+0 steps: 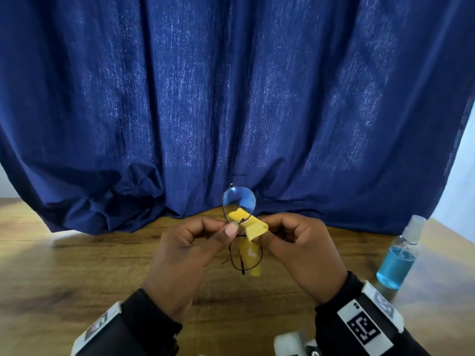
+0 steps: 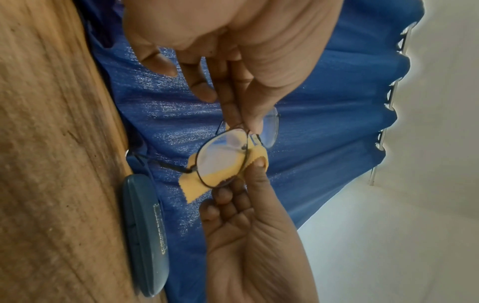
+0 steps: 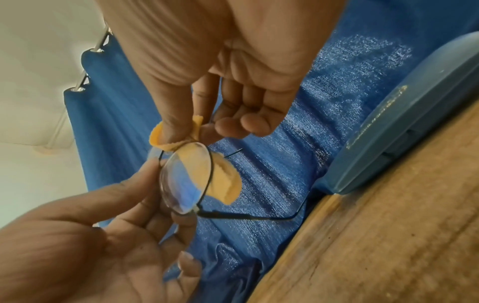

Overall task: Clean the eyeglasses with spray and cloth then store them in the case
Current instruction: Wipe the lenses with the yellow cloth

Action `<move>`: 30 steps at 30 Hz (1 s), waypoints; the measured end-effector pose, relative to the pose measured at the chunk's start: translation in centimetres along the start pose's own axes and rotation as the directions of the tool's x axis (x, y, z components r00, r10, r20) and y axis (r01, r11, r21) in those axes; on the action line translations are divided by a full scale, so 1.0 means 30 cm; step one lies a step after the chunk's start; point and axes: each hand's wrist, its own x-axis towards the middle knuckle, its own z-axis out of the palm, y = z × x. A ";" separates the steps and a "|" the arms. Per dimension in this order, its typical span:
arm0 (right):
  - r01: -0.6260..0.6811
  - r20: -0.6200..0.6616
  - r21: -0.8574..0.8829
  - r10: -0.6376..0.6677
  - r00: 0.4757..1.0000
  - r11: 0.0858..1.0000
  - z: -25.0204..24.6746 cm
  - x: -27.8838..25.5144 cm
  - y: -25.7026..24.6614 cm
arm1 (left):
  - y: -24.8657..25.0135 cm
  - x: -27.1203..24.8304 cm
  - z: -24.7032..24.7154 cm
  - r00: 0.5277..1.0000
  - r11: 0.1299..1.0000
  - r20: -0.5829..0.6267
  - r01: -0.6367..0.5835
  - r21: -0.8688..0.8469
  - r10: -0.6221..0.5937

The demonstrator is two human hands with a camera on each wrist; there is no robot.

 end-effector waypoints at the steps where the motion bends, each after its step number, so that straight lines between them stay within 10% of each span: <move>1: 0.006 -0.003 -0.018 -0.006 1.000 1.000 0.002 -0.001 0.001 | -0.004 -0.001 0.000 1.000 1.000 -0.006 -0.015 0.017 0.015; 17: -0.245 0.361 0.118 0.188 0.913 0.962 -0.021 0.004 -0.001 | -0.005 -0.009 0.005 0.996 0.972 0.039 -0.086 0.218 0.079; 24: -0.346 0.144 0.253 0.318 0.937 0.903 -0.053 0.022 0.015 | 0.004 0.020 -0.018 0.983 0.986 -0.099 0.152 -0.065 -0.158; 30: -0.021 -0.147 0.045 0.027 0.989 0.999 -0.037 0.017 -0.021 | 0.001 0.037 -0.030 0.943 0.953 -0.174 0.256 -0.160 -0.282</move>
